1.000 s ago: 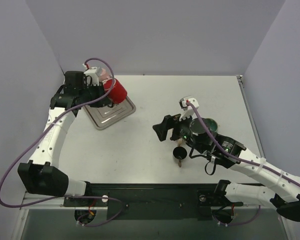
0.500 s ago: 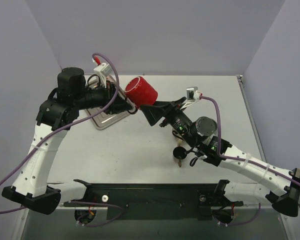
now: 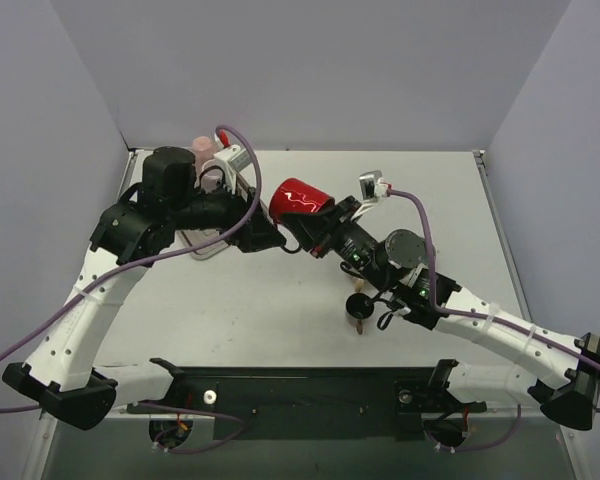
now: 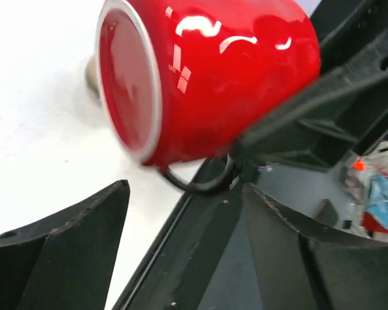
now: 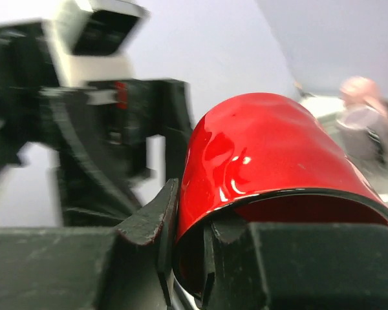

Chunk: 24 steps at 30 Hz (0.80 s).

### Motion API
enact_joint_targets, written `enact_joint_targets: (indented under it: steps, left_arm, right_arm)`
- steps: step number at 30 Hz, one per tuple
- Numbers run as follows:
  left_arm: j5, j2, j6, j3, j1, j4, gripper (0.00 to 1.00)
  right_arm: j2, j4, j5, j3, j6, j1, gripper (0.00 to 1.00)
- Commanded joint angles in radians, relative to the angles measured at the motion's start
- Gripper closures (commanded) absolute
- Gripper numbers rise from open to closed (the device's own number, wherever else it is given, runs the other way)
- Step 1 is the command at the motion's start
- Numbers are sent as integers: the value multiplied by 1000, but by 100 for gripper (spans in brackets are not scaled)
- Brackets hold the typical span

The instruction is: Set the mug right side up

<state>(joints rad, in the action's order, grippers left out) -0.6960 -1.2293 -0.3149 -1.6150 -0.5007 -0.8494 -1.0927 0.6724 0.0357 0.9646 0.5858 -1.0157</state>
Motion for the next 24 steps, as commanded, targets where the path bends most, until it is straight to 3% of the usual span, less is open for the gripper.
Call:
enact_joint_targets:
  steps: [1,2,6,8,10,14,19,24]
  left_arm:
    - [283,27,218,9,-16,-63,17]
    - [412,45,232,24,-15,-44,16]
    - [677,65,309,135,2,41,14]
    - [754,48,310,174,14,81,13]
    - [783,16,343,210,36,119,12]
    - [782,-68,365,231,108,205,11]
    - [835,-235,321,224,203,311,9]
    - [889,-384,162,190,252,429,8]
  right_arm:
    - [79,-391,150,165,-111,35,100]
    - [85,-512,182,198,-128,39,100]
    - [85,-1151,283,318,-152,110,100]
    - [83,-1343,256,316,-130,192,100]
    - [103,-1428,208,238,-116,265,100]
    - [177,-1351,-64,-51,-61,440,100]
    - [209,-1311,-74,-262,-50,523,100]
    - [136,-1213,-171,-371,-69,608,100]
